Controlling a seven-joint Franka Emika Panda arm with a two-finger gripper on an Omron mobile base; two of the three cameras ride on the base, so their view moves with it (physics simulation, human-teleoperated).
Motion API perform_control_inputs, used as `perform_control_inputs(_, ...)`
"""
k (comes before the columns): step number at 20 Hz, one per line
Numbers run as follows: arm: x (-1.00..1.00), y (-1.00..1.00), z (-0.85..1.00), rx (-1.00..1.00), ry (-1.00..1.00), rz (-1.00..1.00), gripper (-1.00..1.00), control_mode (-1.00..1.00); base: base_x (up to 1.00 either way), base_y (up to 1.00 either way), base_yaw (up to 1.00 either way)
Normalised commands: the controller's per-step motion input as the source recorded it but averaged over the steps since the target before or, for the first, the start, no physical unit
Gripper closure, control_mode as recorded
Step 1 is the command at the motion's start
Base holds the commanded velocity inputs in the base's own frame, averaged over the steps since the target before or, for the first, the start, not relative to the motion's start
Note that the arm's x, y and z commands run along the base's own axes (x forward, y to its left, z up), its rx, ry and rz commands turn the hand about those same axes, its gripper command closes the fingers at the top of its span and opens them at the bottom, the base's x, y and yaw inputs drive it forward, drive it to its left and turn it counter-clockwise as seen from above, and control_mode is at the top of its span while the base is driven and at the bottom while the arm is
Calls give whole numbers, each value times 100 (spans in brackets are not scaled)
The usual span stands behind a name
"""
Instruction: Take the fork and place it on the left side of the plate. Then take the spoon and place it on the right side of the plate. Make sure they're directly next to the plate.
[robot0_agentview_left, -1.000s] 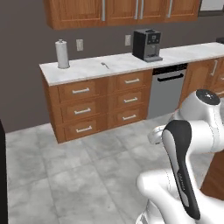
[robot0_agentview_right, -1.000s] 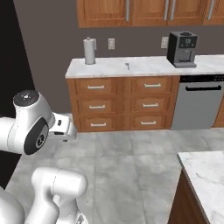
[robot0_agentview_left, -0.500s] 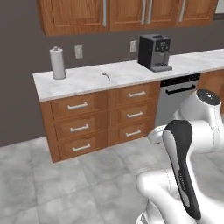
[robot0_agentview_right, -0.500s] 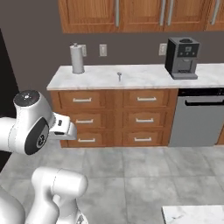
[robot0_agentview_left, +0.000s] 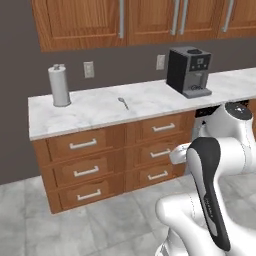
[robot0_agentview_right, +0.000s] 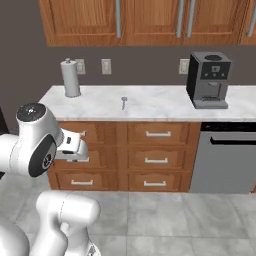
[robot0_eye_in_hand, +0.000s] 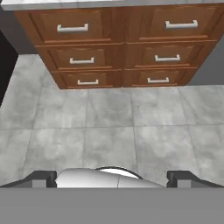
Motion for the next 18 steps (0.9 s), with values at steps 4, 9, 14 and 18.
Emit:
perform_control_inputs(4, 0, 0, 0, 0, 0, 0, -100, 100, 100, -37, 13)
perform_control_inputs(9, 0, 0, 0, 0, 0, 0, -100, 100, 100, -34, 14)
perform_control_inputs(14, 0, 0, 0, 0, 0, 0, -100, 100, 100, -16, 13)
perform_control_inputs(18, 0, 0, 0, 0, 0, 0, -100, 100, 100, -2, 10)
